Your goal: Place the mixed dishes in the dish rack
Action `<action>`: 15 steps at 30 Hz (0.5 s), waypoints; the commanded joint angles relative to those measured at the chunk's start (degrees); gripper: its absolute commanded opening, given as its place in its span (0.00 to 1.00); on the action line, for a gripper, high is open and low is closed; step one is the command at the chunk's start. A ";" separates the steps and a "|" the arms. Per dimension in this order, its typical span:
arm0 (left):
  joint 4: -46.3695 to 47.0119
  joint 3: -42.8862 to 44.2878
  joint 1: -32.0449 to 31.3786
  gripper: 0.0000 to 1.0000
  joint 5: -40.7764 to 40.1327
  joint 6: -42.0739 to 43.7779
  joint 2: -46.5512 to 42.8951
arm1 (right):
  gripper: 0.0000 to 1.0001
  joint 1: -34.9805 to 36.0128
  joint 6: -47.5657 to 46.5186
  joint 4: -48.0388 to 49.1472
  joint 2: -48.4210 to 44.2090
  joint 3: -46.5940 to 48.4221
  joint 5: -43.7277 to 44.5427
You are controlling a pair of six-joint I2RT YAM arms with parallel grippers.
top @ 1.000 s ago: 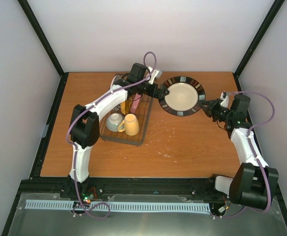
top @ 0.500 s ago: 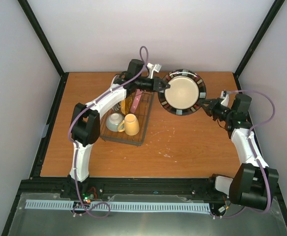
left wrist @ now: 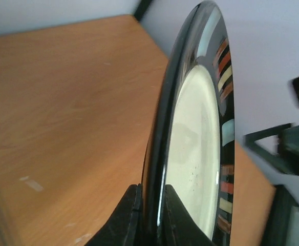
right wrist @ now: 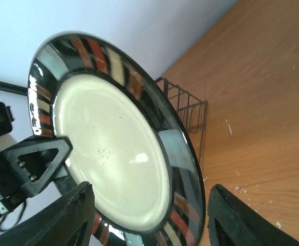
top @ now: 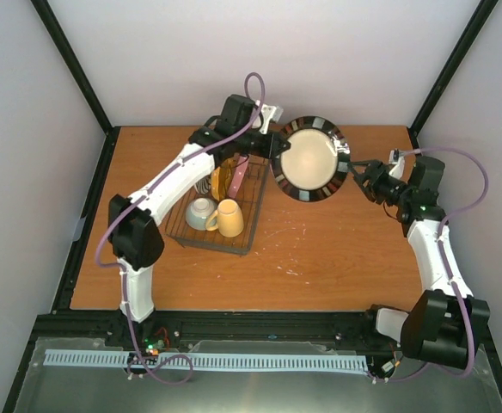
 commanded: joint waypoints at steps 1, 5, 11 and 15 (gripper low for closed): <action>-8.28 5.51 0.98 0.01 -19.41 7.96 -6.93 | 0.61 -0.18 -6.96 -5.96 -2.43 4.42 4.32; -14.24 11.15 0.89 0.01 -30.42 8.69 -7.42 | 0.61 -0.12 -10.51 -9.73 -3.28 4.65 8.86; -23.23 21.86 -0.53 0.01 -41.59 10.96 -3.85 | 0.61 -0.21 -12.92 -11.62 -3.23 4.60 9.94; -28.62 26.36 -3.70 0.01 -50.75 13.03 0.15 | 0.61 -0.16 -13.41 -11.97 -3.39 4.81 10.15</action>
